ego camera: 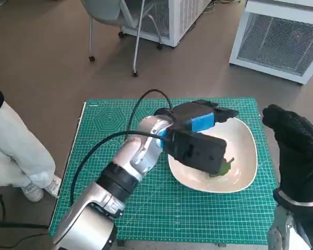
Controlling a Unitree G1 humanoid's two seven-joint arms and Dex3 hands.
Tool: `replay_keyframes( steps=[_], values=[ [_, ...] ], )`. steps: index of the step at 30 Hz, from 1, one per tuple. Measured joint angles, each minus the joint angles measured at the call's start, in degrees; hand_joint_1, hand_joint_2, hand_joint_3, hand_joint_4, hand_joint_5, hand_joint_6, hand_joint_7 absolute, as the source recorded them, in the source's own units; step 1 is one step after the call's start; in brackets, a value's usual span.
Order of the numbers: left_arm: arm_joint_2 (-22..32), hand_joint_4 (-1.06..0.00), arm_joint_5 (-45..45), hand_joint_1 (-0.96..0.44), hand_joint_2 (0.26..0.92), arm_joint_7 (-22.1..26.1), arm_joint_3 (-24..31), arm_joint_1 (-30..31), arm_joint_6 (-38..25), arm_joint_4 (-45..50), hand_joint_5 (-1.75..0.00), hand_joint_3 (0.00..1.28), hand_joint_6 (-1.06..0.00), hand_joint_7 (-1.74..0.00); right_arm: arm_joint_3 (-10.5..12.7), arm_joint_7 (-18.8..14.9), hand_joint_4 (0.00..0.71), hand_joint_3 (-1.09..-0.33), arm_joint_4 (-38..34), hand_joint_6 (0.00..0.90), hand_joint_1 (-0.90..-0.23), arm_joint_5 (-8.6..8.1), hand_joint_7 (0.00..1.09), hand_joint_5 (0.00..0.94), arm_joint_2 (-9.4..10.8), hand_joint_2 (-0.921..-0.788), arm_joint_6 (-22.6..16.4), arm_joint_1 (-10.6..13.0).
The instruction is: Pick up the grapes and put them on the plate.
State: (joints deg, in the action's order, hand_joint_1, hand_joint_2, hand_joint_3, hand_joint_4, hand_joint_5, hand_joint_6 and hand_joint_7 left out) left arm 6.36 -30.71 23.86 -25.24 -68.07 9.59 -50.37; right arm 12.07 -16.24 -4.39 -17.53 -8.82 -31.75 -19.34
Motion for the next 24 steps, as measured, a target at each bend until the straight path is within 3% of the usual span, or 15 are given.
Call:
replay_keyframes(
  steps=[10, 18, 24],
  values=[
    [1.72, -0.01, 5.03, -0.58, 0.92, 1.33, 3.43, 1.25, 3.6, -1.44, 0.0, 0.05, -0.1, -0.02, -0.3, 0.0, 0.426, -0.641, -0.02, 0.04, -0.531, 0.05, 0.62, 0.0, 0.06, -0.921, 0.0, -0.05],
    [3.42, -0.16, 22.74, -0.54, 0.921, 2.47, 18.11, 7.75, 15.01, -4.81, -0.03, 0.26, -0.29, -0.09, -0.63, 0.0, 0.427, -0.641, -0.04, 0.038, -0.53, 0.07, 0.63, 0.001, 0.05, -0.921, -0.01, -0.07],
    [3.3, -0.21, 37.18, -0.55, 0.921, 8.95, 28.67, 11.92, 16.13, -5.53, -0.02, 0.38, -0.34, -0.09, -1.0, 0.04, 0.428, -0.64, -0.01, 0.038, -0.532, 0.09, 0.62, 0.001, 0.1, -0.921, 0.01, -0.12]
  ],
)
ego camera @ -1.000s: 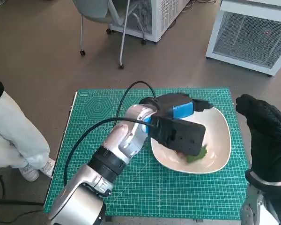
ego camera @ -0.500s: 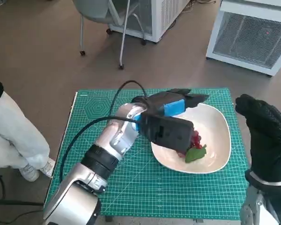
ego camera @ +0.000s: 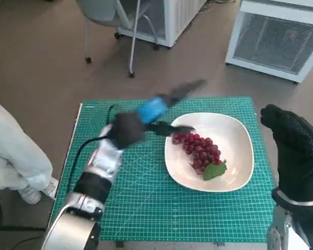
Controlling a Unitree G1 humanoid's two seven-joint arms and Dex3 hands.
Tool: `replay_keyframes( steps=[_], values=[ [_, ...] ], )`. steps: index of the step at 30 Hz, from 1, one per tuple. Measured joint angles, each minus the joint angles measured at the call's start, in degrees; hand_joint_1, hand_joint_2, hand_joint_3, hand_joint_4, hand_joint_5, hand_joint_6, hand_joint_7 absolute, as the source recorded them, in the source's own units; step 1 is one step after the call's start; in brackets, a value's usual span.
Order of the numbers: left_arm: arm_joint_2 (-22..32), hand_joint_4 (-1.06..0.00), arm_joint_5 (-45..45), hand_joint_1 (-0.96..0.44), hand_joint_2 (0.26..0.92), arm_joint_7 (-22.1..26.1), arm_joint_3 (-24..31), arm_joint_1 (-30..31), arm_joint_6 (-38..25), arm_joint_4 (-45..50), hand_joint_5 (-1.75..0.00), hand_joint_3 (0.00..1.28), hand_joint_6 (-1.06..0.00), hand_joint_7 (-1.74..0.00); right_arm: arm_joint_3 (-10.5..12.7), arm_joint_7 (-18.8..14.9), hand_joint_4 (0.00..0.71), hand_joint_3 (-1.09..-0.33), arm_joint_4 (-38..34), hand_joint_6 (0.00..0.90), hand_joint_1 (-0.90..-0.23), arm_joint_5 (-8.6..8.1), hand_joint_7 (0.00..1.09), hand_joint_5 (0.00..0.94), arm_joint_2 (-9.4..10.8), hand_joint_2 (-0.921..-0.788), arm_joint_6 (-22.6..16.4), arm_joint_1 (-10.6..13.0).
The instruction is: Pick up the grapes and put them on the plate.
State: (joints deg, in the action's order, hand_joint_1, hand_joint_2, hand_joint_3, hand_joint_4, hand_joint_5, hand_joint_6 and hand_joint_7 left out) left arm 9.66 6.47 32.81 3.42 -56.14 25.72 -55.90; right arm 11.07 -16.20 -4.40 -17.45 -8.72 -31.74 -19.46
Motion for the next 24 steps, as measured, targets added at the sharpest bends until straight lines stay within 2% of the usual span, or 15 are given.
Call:
replay_keyframes(
  steps=[5, 9, 24],
  values=[
    [-0.52, -0.19, 10.66, -0.59, 0.921, 4.95, 7.37, 3.42, -1.09, 1.98, -0.01, 0.44, -0.32, -0.07, -0.39, 0.15, 0.428, -0.639, 0.01, 0.038, -0.536, 0.35, 0.62, 0.001, 0.23, -0.921, 0.22, -0.23],
    [-0.51, -0.17, 15.04, -0.61, 0.921, 6.44, 10.38, 6.11, -2.39, 4.87, 0.0, 0.46, -0.31, -0.06, -0.57, 0.25, 0.429, -0.638, 0.0, 0.039, -0.537, 0.8, 0.62, 0.001, 0.28, -0.921, 0.45, -0.49],
    [-1.26, -0.17, 21.29, -0.61, 0.921, 7.83, 13.54, 14.67, -6.2, 17.96, 0.0, 0.45, -0.28, -0.03, -1.29, 0.41, 0.431, -0.637, 0.46, 0.048, -0.536, 0.75, 0.63, 0.002, 0.68, -0.921, 2.12, -1.36]
  ],
)
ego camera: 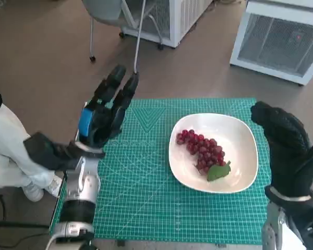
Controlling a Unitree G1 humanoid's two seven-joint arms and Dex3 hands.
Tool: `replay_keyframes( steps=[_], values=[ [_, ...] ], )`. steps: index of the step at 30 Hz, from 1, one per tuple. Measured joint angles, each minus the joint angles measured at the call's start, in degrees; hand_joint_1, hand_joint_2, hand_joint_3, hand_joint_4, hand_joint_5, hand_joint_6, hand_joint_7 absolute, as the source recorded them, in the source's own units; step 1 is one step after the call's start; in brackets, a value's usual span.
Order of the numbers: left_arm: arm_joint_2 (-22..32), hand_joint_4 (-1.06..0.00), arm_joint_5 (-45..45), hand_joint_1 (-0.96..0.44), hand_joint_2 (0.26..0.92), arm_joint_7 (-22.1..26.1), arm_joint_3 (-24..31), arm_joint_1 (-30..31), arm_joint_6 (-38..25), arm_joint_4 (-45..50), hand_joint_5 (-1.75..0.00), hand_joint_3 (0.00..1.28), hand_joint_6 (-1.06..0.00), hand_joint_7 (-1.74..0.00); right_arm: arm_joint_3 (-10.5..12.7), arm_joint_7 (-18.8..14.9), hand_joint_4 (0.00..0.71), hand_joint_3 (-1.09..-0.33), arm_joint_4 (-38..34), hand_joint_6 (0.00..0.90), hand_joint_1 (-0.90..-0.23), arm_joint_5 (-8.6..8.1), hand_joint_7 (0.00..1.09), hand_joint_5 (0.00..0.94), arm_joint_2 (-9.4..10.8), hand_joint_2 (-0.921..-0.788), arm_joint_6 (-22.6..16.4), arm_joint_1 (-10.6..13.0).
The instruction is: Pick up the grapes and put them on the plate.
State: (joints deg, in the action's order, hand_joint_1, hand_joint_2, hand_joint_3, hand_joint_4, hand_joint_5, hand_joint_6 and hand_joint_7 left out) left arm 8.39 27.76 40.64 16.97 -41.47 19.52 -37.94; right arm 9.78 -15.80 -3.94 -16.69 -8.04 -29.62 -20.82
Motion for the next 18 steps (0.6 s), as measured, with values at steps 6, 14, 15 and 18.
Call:
replay_keyframes(
  steps=[6, 14, 15, 18],
  values=[
    [-0.13, -0.17, 0.11, -0.6, 0.921, -0.85, -0.09, 3.46, -1.48, 4.46, 0.0, 0.44, -0.27, -0.03, -0.01, -0.03, 0.432, -0.635, 0.74, 0.042, -0.537, -0.41, 0.63, 0.003, -0.04, -0.921, 0.72, -0.04],
    [-0.2, -0.17, 0.11, -0.59, 0.921, -1.88, -0.26, 6.22, -2.48, 7.94, 0.0, 0.44, -0.26, -0.02, 0.0, -0.16, 0.43, -0.637, 1.01, 0.036, -0.535, -1.0, 0.63, 0.002, -0.33, -0.921, 1.12, -0.04],
    [-0.2, -0.17, 0.11, -0.59, 0.921, -1.92, -0.31, 6.44, -2.51, 8.24, 0.0, 0.44, -0.26, -0.02, 0.0, -0.2, 0.43, -0.637, 1.01, 0.036, -0.535, -1.01, 0.63, 0.002, -0.36, -0.921, 1.14, -0.04],
    [-0.2, -0.17, 0.1, -0.6, 0.921, -1.93, -0.45, 7.0, -2.54, 9.01, 0.0, 0.45, -0.26, -0.02, -0.01, -0.31, 0.43, -0.638, 1.01, 0.035, -0.534, -1.02, 0.63, 0.002, -0.43, -0.921, 1.18, -0.04]
  ],
)
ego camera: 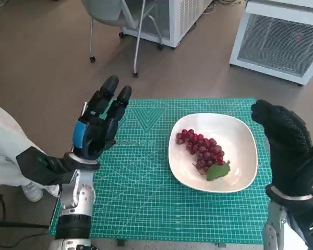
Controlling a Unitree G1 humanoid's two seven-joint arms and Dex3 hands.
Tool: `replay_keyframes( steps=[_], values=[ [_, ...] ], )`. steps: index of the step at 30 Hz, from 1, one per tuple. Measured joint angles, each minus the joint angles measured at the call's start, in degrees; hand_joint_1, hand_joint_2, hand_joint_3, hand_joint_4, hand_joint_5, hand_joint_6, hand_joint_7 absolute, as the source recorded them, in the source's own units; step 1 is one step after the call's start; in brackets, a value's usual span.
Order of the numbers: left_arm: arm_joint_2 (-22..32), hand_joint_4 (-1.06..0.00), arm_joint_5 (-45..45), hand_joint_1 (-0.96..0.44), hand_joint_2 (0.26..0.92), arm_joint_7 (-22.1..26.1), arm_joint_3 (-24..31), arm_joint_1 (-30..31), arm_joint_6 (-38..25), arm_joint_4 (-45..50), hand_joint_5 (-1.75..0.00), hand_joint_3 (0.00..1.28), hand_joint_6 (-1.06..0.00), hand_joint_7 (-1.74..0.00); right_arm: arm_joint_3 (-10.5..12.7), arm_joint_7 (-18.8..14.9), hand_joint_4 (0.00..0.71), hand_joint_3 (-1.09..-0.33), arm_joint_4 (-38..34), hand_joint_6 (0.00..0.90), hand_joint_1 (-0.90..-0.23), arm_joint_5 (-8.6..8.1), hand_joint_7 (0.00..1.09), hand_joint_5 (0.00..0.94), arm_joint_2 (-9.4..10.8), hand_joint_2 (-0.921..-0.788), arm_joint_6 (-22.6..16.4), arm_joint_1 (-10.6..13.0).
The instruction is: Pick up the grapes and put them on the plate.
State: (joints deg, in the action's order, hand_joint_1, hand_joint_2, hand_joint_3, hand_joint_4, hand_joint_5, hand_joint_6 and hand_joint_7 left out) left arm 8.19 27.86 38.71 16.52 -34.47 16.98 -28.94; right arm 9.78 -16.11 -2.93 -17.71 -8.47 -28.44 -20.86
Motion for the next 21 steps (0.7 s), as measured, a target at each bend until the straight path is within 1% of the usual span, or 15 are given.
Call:
replay_keyframes(
  steps=[21],
  values=[
    [-0.55, -0.17, 0.21, -0.62, 0.921, 0.36, -1.22, 1.92, -1.28, 2.99, 0.0, 0.45, -0.25, -0.01, 0.15, -0.65, 0.43, -0.637, -0.02, 0.031, -0.53, -0.24, 0.63, 0.001, -0.35, -0.921, 0.08, 0.0]
  ],
)
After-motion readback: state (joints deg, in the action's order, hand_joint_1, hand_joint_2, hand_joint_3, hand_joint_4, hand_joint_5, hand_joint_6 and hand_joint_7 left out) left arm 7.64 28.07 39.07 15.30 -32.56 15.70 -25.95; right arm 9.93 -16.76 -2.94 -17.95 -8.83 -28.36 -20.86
